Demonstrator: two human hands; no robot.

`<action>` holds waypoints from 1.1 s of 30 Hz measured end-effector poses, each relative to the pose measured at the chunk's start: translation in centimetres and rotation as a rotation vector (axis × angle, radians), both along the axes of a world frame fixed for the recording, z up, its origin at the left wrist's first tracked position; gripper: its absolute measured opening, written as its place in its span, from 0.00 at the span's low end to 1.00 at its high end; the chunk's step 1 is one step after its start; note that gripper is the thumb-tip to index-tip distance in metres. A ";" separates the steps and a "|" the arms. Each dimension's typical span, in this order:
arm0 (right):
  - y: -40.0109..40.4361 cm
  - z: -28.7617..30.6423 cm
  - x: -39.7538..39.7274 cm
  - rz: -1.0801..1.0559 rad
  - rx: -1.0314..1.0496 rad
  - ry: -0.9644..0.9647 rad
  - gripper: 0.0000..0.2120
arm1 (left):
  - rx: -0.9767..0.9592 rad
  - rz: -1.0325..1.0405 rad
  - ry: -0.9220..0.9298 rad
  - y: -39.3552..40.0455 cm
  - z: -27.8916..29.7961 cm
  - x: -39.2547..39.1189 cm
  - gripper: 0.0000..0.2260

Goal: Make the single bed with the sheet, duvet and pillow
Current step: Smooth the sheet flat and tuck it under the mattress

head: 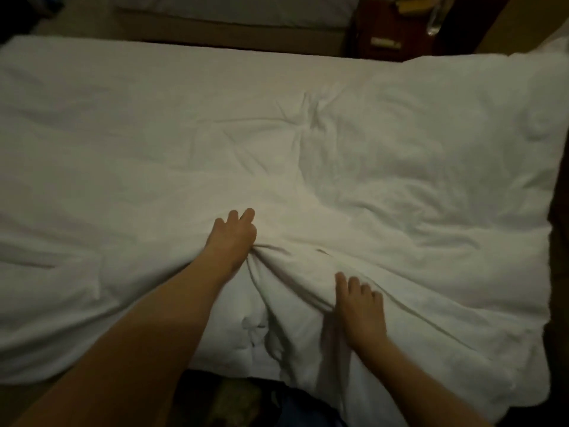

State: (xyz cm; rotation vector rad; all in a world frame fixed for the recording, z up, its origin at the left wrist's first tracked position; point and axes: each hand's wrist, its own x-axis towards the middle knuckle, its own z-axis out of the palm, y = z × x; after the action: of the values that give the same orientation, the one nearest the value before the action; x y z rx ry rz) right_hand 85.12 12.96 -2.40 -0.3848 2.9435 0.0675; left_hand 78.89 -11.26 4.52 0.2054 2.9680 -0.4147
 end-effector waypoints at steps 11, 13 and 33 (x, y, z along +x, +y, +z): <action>-1.1 6.5 -17.6 0.201 0.059 0.115 0.18 | 0.251 0.073 -0.268 9.3 -0.6 -1.0 0.44; -1.6 6.2 -18.1 0.204 0.075 0.073 0.15 | 0.204 0.081 -0.192 10.7 -0.5 -2.9 0.50; -2.8 3.0 -14.5 -0.313 0.240 -0.117 0.37 | 0.226 -0.300 0.231 4.1 -1.0 -15.3 0.08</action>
State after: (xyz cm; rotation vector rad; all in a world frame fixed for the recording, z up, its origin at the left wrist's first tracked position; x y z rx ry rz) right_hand 70.58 10.12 0.59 0.1026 2.7974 0.3394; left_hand 63.57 -7.11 3.55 0.6766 3.2164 -0.1392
